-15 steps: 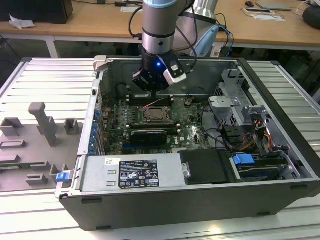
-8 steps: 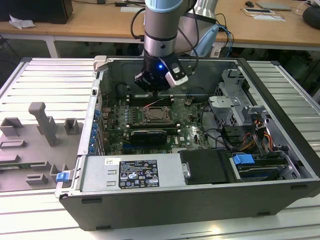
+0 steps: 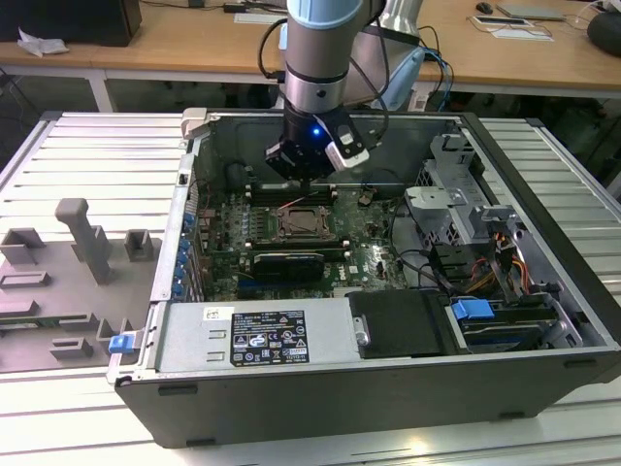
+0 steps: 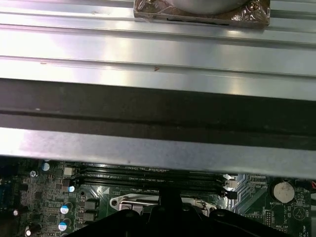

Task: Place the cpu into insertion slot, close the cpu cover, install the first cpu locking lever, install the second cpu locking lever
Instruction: 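Install the first cpu locking lever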

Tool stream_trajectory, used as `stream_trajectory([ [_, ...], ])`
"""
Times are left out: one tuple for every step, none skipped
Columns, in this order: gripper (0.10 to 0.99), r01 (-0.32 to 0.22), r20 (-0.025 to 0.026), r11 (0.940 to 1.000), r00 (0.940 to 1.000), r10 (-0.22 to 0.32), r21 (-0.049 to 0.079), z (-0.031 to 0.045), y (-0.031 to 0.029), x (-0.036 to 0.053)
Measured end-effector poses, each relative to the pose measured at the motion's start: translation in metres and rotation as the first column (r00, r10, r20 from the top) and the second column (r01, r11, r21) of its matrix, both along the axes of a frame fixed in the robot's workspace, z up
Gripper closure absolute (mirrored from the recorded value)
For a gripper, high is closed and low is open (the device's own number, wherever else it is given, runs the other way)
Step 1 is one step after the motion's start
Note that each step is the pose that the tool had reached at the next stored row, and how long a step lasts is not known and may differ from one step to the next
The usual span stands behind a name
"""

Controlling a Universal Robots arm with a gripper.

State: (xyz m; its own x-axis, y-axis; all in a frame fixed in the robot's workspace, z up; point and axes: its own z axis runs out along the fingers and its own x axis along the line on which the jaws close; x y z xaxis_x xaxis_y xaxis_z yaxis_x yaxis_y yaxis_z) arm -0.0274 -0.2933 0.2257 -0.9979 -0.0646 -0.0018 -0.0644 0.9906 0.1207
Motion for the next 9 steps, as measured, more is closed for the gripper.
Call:
stream_trajectory([
  [0.980,-0.001,0.0000,1.0000,1.0000,0.001,0.000,-0.0004,0.0002,0.0004],
  [0.980,-0.002,0.0000,1.0000,1.0000,0.002,0.000,-0.0008,0.0004,0.0008],
  [0.980,-0.003,0.0000,1.0000,1.0000,0.003,0.000,-0.0011,0.0005,0.0011],
  [0.980,-0.005,0.0000,1.0000,1.0000,0.005,0.000,-0.0016,0.0006,0.0014],
  [0.980,-0.008,0.0000,1.0000,1.0000,0.008,0.000,-0.0021,0.0008,0.0016],
  [0.980,-0.012,0.0000,0.9999,0.9999,0.012,0.000,-0.0029,0.0009,0.0023],
  [0.980,-0.014,0.0000,0.9999,0.9999,0.014,0.000,-0.0034,0.0009,0.0028],
  [0.980,-0.015,0.0000,0.9999,0.9999,0.015,0.000,-0.0038,0.0010,0.0035],
  [0.980,-0.017,-0.0001,0.9999,0.9999,0.017,0.000,-0.0043,0.0010,0.0041],
])
